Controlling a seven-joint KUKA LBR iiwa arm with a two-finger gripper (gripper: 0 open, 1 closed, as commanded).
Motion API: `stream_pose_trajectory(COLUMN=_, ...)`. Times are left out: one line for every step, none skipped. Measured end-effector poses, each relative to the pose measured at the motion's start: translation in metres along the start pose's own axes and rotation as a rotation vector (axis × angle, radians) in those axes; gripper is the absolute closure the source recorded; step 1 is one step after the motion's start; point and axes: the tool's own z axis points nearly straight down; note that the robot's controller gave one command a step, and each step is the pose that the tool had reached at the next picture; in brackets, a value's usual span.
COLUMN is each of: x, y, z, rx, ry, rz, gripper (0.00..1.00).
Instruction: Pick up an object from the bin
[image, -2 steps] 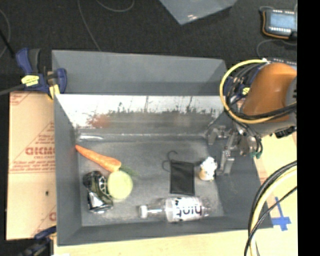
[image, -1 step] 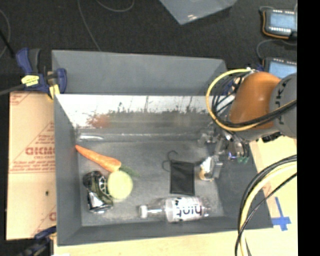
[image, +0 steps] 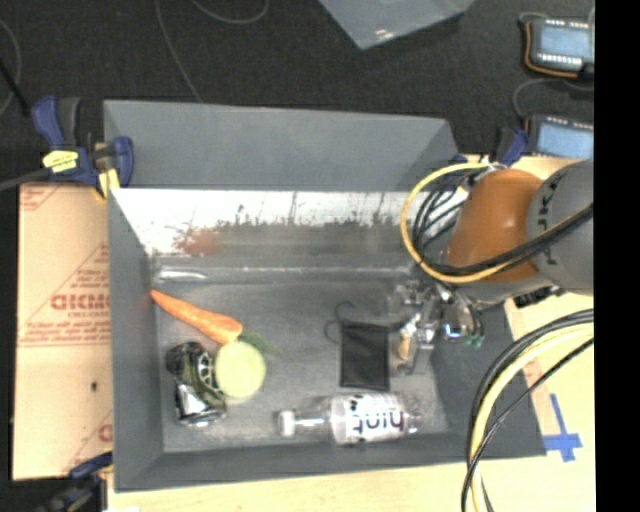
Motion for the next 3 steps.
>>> stream_pose_trajectory(x=0.0009, y=0.0122, z=-0.0068, rx=0.002, ry=-0.005, rz=0.050, gripper=1.00)
stream_pose_trajectory(x=0.0009, y=0.0121, z=-0.0068, rx=0.003, ry=-0.005, rz=0.048, gripper=0.00)
stream_pose_trajectory(x=0.0009, y=0.0122, z=-0.0068, rx=0.003, ry=-0.005, rz=0.048, gripper=0.00)
